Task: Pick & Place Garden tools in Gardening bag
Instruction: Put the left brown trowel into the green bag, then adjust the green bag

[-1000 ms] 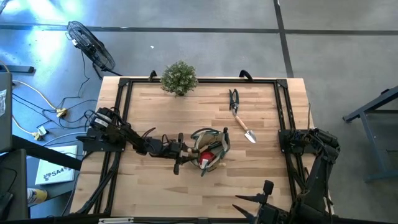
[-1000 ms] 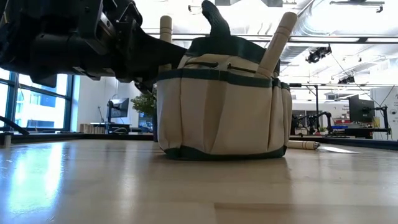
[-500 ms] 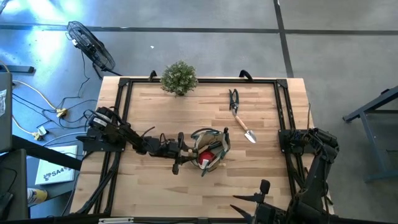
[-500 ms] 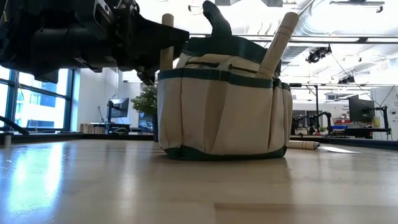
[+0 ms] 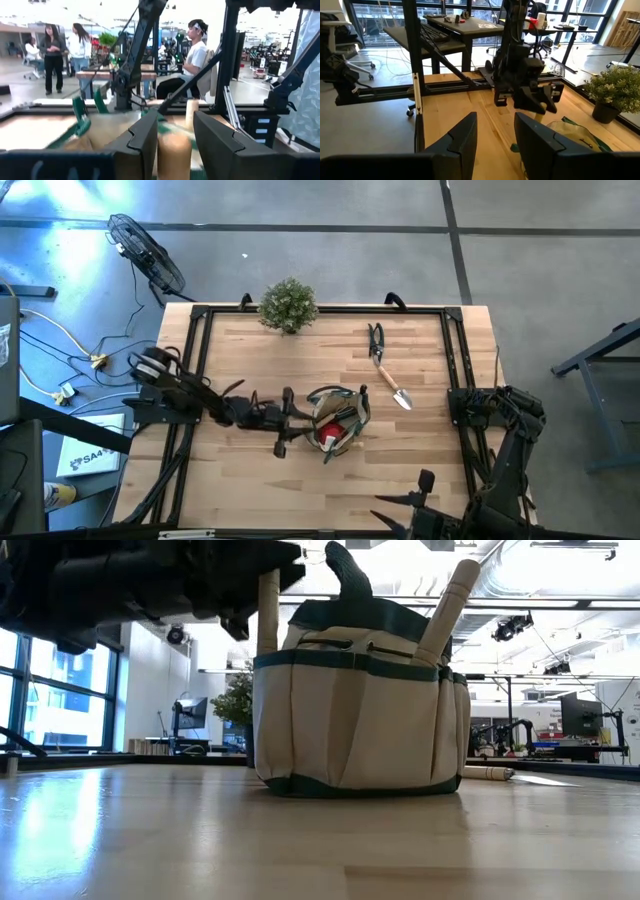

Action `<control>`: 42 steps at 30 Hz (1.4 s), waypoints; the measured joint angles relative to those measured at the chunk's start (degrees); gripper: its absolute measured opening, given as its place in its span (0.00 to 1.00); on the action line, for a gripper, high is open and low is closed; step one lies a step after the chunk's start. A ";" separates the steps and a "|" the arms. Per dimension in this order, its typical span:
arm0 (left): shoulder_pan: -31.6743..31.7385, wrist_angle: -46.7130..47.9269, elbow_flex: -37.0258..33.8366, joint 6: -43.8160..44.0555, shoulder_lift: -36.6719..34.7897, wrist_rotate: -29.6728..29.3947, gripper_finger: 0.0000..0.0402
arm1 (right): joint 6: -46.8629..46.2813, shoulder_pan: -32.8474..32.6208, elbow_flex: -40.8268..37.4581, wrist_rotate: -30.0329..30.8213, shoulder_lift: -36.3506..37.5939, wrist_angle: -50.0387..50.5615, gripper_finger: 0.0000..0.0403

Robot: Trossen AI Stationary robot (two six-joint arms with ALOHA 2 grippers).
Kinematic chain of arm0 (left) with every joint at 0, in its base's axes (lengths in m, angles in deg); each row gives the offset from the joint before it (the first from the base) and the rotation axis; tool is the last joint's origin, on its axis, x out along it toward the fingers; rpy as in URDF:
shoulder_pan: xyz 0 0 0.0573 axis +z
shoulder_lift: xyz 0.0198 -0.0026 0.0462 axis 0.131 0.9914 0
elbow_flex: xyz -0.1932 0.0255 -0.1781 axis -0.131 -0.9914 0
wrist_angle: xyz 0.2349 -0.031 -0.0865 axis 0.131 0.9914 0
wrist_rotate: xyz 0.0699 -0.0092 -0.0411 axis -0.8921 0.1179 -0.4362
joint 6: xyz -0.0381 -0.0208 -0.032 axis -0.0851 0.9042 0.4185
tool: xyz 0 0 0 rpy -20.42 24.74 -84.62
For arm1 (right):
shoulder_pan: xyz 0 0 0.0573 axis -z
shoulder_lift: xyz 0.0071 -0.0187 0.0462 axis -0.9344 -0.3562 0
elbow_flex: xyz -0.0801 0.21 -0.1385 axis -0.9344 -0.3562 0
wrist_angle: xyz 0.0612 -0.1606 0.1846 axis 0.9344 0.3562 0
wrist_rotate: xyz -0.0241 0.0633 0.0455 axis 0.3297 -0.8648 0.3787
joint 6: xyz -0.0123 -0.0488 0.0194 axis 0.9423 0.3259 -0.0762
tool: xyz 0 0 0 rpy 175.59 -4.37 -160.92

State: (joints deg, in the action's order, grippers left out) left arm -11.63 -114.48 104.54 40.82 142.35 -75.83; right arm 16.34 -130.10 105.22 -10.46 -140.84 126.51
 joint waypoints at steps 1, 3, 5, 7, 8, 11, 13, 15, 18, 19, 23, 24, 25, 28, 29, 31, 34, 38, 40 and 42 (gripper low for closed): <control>0.00 0.00 0.00 -0.49 -0.54 0.00 0.31 | 0.00 0.00 0.00 -0.12 0.00 -0.02 0.30; 0.00 0.03 0.00 -1.68 -1.82 0.00 0.31 | 0.00 -0.01 0.00 -0.19 0.00 -0.02 0.30; 0.00 0.20 0.00 -2.88 -3.40 0.00 0.31 | 0.00 -0.02 0.00 -0.24 0.00 -0.07 0.30; 0.00 0.11 0.00 -4.36 -5.23 0.00 0.31 | -0.02 -0.02 0.00 -0.52 0.00 -0.20 0.30; 0.00 0.27 0.00 -5.36 -6.38 -0.02 0.31 | 0.00 -0.02 0.00 -0.92 0.00 -0.26 0.30; 0.00 3.41 0.00 -9.46 -11.52 -0.02 0.31 | -0.27 -0.04 0.00 -1.93 0.00 -0.33 0.30; 0.00 8.88 0.02 -11.64 -16.23 -1.40 0.31 | -1.03 -0.21 0.00 -2.28 0.00 -0.49 0.30; -0.03 16.60 0.03 -11.68 -21.52 -4.85 0.31 | -1.20 -0.52 0.00 -3.35 0.00 -1.07 0.30; 0.00 31.89 0.04 -10.38 -29.37 -10.83 0.31 | -0.98 -1.16 0.00 -5.06 0.02 -2.02 0.30; 0.02 37.28 0.04 -9.41 -31.68 -12.49 0.31 | -1.05 -1.36 0.00 -6.04 0.02 -2.04 0.30; 0.02 56.37 0.04 -2.99 -38.65 -14.15 0.30 | -1.07 -1.71 0.00 -8.96 0.02 -1.99 0.30; 0.02 59.94 0.04 -1.43 -39.66 -14.24 0.29 | -1.05 -1.68 0.00 -9.32 0.02 -1.99 0.30; 0.02 63.09 0.04 -0.11 -40.28 -14.25 0.27 | -0.96 -1.67 0.00 -9.31 0.02 -1.99 0.30; 0.02 70.46 0.04 3.20 -40.96 -14.14 0.20 | -0.03 -1.30 0.00 -8.89 0.02 -1.98 0.30; 0.02 72.03 0.04 4.29 -40.94 -14.13 0.17 | 0.09 -1.10 0.00 -8.87 0.02 -1.98 0.30; 0.00 74.56 0.04 5.94 -40.72 -13.98 0.10 | 0.15 -0.54 0.00 -8.91 0.02 -1.99 0.30; 0.02 76.84 0.04 7.71 -39.38 -13.63 0.02 | 0.23 0.93 0.00 -11.07 -0.31 -3.03 0.30; 0.02 78.06 0.02 9.38 -37.68 -13.50 0.01 | 0.74 3.16 0.00 -17.37 -1.43 -4.82 0.29; 0.02 78.91 0.00 9.60 -36.70 -13.00 0.00 | 1.30 4.29 0.00 -21.74 -1.84 -6.17 0.27; 0.02 78.13 -0.02 9.55 -35.45 -12.98 0.00 | 2.57 5.41 0.00 -25.39 -2.36 -7.60 0.21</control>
State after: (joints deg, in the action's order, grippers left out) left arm -11.61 -36.35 104.52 50.37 106.90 -88.81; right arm 18.91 -124.70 105.22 -35.85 -143.21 118.92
